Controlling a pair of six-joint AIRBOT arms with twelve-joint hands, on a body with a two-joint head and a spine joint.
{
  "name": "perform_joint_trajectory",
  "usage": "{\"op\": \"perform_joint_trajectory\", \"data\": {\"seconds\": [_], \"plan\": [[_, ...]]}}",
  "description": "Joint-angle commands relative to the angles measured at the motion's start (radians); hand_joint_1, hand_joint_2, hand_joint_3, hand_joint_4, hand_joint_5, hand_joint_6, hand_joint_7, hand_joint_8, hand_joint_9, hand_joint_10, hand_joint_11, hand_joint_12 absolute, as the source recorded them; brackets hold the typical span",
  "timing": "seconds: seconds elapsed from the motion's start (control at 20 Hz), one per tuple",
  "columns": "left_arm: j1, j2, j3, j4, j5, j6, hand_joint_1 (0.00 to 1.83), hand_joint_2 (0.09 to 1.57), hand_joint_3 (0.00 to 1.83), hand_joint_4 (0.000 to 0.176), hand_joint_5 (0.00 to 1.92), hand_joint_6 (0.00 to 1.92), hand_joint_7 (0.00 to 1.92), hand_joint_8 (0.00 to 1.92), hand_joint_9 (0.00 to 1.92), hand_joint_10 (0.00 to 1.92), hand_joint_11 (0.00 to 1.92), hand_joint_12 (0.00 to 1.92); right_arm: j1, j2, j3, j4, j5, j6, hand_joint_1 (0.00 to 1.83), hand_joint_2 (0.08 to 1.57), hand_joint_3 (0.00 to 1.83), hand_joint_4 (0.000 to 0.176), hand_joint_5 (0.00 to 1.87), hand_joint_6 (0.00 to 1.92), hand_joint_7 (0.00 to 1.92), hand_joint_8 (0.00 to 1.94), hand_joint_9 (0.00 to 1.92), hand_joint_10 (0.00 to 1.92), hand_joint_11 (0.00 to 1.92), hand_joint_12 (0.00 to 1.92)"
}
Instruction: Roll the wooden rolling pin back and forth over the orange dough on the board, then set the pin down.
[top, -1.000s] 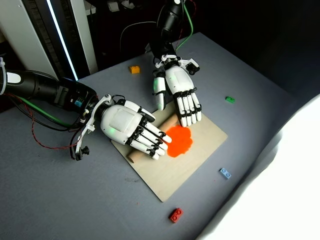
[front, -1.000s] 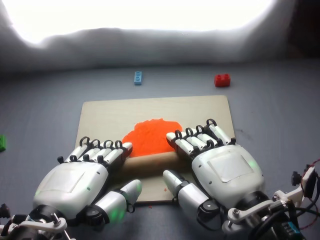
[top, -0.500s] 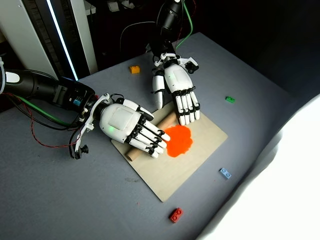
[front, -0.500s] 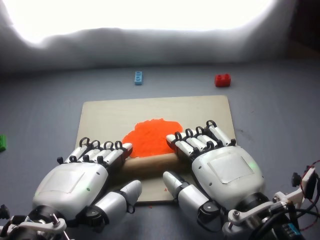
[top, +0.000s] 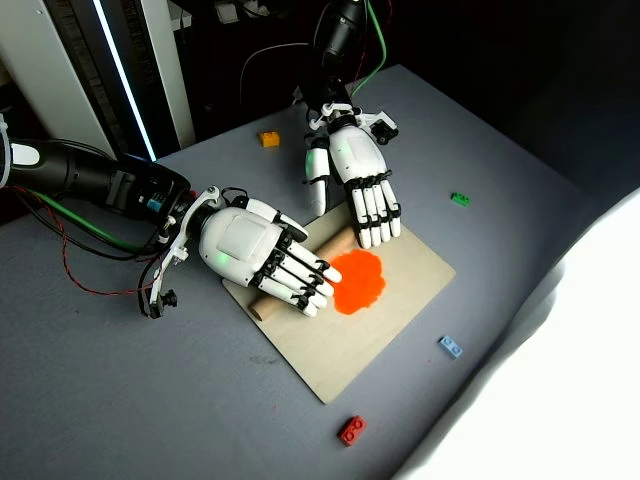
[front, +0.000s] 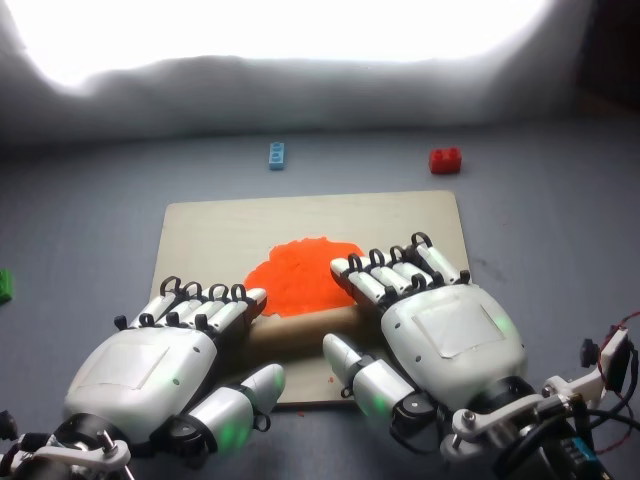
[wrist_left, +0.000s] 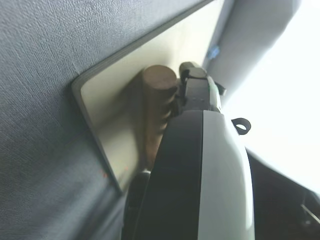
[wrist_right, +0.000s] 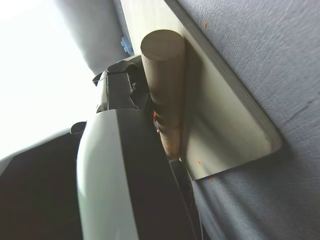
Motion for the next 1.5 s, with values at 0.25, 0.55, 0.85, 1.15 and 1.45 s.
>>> {"op": "perform_joint_trajectory", "data": {"seconds": [0.25, 0.55, 0.85, 1.15, 1.45], "plan": [[-0.004, 0.009, -0.002, 0.050, -0.099, -0.001, 0.00, 1.50, 0.00, 0.000, 0.19, 0.01, 0.24, 0.00, 0.18, 0.01, 0.00, 0.27, 0.011, 0.008, -0.003, -0.068, 0.095, 0.000, 0.00, 1.45, 0.00, 0.000, 0.32, 0.01, 0.37, 0.01, 0.36, 0.01, 0.00, 0.82], [-0.010, 0.010, 0.001, 0.049, -0.098, -0.001, 0.00, 1.50, 0.00, 0.000, 0.17, 0.00, 0.23, 0.00, 0.18, 0.00, 0.00, 0.27, 0.013, 0.008, -0.003, -0.068, 0.096, 0.000, 0.00, 1.45, 0.00, 0.000, 0.32, 0.00, 0.37, 0.00, 0.37, 0.01, 0.00, 0.84], [-0.012, 0.011, 0.004, 0.049, -0.096, -0.001, 0.00, 1.50, 0.00, 0.000, 0.19, 0.01, 0.24, 0.01, 0.18, 0.00, 0.00, 0.30, 0.013, 0.008, -0.003, -0.068, 0.096, 0.001, 0.00, 1.45, 0.00, 0.000, 0.32, 0.01, 0.37, 0.00, 0.37, 0.01, 0.00, 0.82], [-0.038, 0.013, 0.010, 0.052, -0.087, 0.005, 0.00, 1.50, 0.00, 0.000, 0.17, 0.00, 0.24, 0.00, 0.18, 0.00, 0.00, 0.28, 0.019, 0.009, -0.003, -0.067, 0.097, 0.002, 0.00, 1.45, 0.00, 0.000, 0.32, 0.00, 0.37, 0.00, 0.38, 0.01, 0.00, 0.82], [-0.083, 0.043, 0.021, 0.076, -0.009, 0.030, 0.00, 1.49, 0.00, 0.000, 0.19, 0.01, 0.25, 0.00, 0.19, 0.00, 0.00, 0.27, 0.041, 0.018, -0.003, -0.068, 0.101, 0.003, 0.00, 1.46, 0.00, 0.000, 0.32, 0.00, 0.37, 0.00, 0.38, 0.01, 0.00, 0.83]]}}
